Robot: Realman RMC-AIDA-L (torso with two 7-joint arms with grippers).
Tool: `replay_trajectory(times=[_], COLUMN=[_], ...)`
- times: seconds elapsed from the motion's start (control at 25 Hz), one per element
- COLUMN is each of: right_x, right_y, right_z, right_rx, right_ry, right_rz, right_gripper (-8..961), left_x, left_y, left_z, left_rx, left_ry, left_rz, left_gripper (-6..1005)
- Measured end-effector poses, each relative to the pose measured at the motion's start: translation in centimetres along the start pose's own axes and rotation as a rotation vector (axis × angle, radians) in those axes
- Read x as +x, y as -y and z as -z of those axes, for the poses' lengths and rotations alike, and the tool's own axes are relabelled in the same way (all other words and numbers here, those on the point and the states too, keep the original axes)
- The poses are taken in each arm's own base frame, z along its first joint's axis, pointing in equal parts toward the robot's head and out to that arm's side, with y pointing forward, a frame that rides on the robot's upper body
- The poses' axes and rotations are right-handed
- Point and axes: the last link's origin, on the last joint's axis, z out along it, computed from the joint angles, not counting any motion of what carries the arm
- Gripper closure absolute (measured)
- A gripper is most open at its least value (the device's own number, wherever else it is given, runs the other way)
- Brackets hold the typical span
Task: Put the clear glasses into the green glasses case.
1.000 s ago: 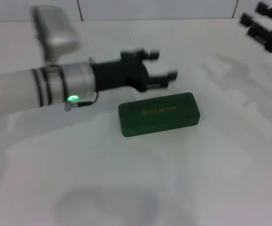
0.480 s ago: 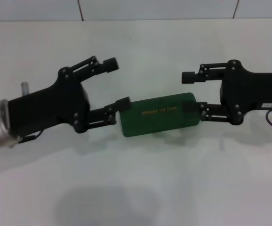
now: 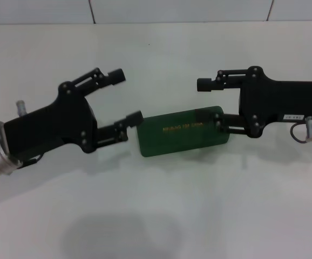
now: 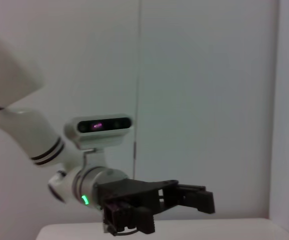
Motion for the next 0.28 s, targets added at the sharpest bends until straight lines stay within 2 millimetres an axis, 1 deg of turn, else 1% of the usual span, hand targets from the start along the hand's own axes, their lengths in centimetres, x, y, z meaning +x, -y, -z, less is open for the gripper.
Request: replay_trajectory(times=[0.16,0.28], right_x=[0.14,0.34], right_y=[0.41,0.43], right_z=[0.03,0.02], right_rx=[0.031,0.027], right_ry=[-0.008,-0.032], right_rz=[-0.048,-0.04], right_gripper=[369,357], left_x=[-0.11,-0.13], left_y=[0.25,0.23], left_z=[0.33,0.34], left_rx=[0.042,0.043], left_ry=[0.001,0.001], left_rz=[-0.007,-0.005], left_gripper=[183,183])
